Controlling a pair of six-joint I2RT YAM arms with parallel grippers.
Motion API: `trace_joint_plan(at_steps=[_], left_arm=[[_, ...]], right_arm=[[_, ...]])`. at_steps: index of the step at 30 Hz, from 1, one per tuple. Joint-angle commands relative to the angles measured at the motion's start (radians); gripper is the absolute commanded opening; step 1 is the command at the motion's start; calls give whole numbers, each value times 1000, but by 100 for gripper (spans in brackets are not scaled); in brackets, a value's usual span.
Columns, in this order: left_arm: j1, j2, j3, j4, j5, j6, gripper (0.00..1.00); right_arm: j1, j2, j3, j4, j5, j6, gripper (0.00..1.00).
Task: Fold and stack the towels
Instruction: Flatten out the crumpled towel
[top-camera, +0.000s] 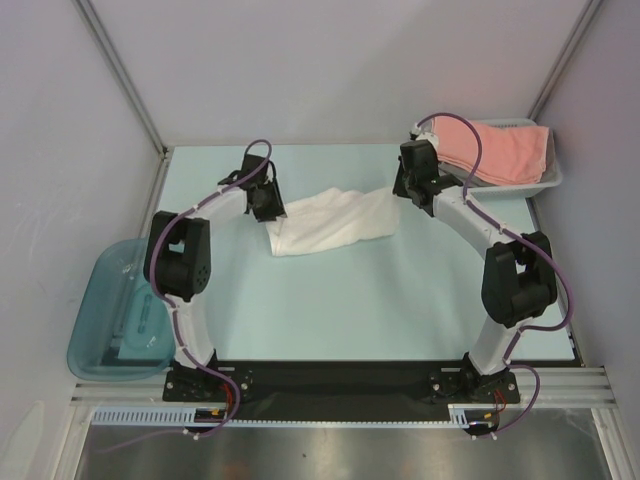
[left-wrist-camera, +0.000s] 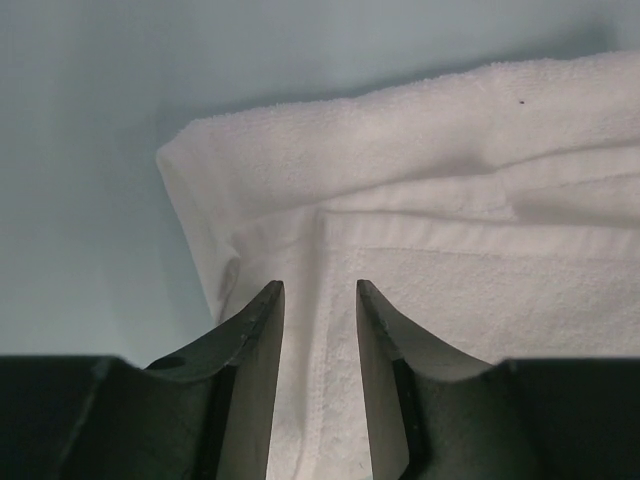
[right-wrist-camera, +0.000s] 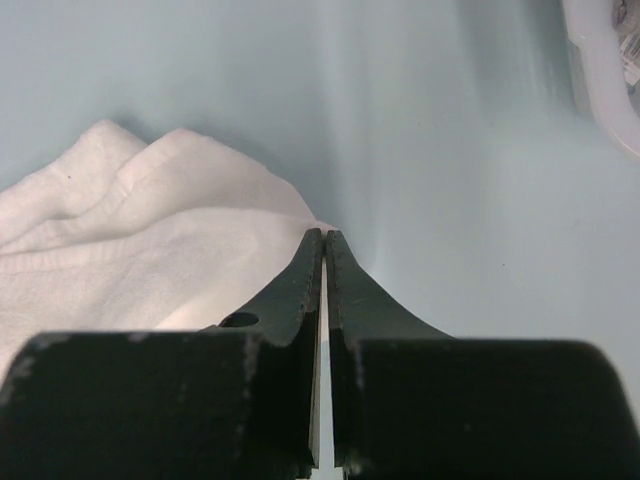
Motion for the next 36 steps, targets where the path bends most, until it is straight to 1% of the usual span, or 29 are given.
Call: trace_joint_plan(at_steps=[1, 8, 14, 17, 21, 24, 27, 30, 33, 35, 36], left_arm=[[-5, 48, 65, 26, 21, 33, 40], [-8, 114, 108, 28, 27, 45, 41], [-26, 114, 108, 52, 81, 53, 42], [-29, 122, 118, 46, 84, 56, 41], [-31, 128, 120, 41, 87, 57, 36], [-31, 134, 125, 23, 72, 62, 33], [-29, 134, 115, 20, 53, 65, 32], [-31, 147, 131, -17, 22, 79, 33], [-31, 136, 115, -6, 25, 82, 33], [-31, 140, 117, -8, 36, 82, 30], [-31, 142, 120, -11, 42, 84, 25]], right_arm=[[-2, -18, -8, 38, 1, -4, 0], [-2, -10, -14, 46, -2, -10, 0], [-5, -4, -19, 52, -2, -7, 0], [-5, 1, -19, 54, -2, -7, 0], [-6, 2, -17, 54, -2, -7, 0], [-8, 4, -17, 54, -2, -7, 0], [-9, 4, -19, 54, -4, -7, 0], [-9, -1, -22, 54, -5, -4, 0], [-9, -2, -26, 55, -5, -4, 0], [-9, -2, -23, 54, -7, -4, 0], [-8, -5, -23, 54, -7, -3, 0]])
